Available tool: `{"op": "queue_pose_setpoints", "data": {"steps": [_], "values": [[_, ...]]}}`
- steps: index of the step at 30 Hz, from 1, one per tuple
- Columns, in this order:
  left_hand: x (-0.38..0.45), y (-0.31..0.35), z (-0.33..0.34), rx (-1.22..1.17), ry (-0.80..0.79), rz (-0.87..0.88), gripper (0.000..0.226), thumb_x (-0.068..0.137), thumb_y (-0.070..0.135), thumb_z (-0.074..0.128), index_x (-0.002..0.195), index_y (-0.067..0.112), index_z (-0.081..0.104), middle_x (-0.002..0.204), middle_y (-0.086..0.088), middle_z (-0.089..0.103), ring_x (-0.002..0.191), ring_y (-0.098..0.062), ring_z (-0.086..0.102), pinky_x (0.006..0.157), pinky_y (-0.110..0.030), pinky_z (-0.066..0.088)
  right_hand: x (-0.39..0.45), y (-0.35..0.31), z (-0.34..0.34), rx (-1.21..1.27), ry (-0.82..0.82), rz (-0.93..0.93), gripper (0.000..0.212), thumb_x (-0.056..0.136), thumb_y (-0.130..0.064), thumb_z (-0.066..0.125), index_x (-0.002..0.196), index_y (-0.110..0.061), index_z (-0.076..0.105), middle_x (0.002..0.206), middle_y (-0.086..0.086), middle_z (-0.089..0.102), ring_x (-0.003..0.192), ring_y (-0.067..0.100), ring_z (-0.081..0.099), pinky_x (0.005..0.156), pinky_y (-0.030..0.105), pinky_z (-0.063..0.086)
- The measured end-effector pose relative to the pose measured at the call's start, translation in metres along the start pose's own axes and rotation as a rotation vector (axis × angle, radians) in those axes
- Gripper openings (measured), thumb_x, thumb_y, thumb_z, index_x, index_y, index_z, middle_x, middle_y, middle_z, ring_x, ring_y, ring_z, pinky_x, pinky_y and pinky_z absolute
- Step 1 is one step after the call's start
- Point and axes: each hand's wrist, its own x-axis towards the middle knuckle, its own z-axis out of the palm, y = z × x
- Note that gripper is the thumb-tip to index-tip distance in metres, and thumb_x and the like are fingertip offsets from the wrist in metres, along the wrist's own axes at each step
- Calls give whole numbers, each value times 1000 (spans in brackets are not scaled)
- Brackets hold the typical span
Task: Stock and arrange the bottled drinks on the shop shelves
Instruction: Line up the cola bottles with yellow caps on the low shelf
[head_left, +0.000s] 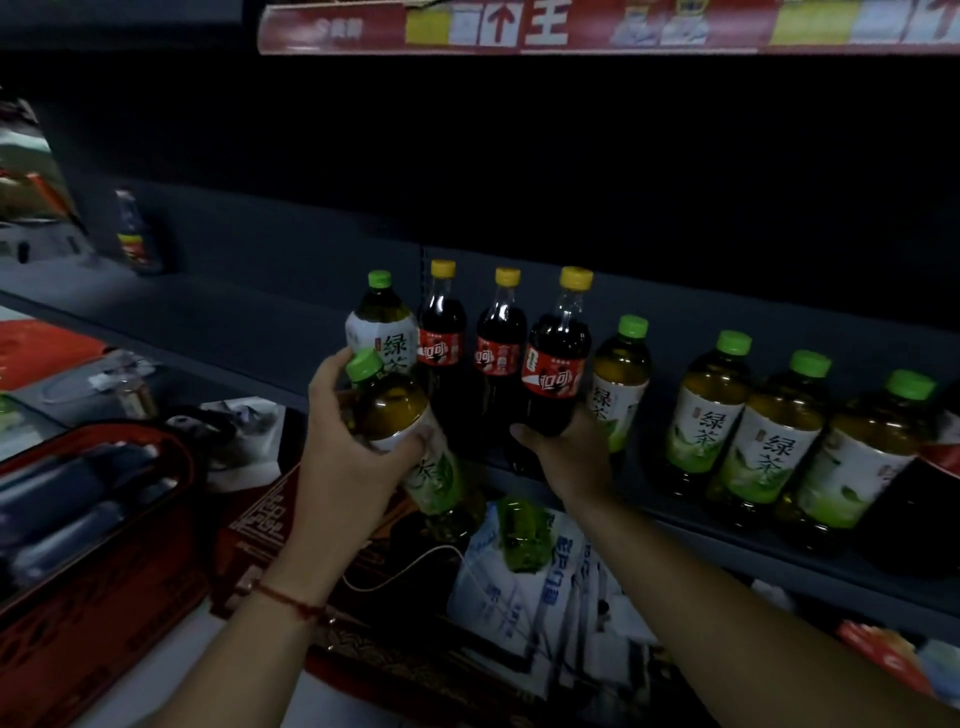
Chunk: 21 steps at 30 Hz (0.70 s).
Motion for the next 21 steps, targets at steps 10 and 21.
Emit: {"op": "queue_pose_setpoints", "data": {"steps": [10, 21], "values": [[2, 5, -7, -11, 42, -29, 85, 75, 13, 84, 137, 39, 31, 107, 29, 46, 91, 21, 55, 71, 0, 43, 44, 38, 32, -197, 182, 119, 56, 73, -19, 84, 118, -1, 57, 116, 15, 67, 109, 29, 63, 89, 35, 51], [8, 23, -7, -58, 32, -75, 89, 75, 12, 84, 142, 37, 31, 108, 10, 57, 86, 8, 63, 68, -7, 48, -3, 10, 18, 79, 98, 128, 62, 82, -24, 76, 134, -15, 45, 133, -1, 53, 121, 16, 52, 103, 38, 44]]}}
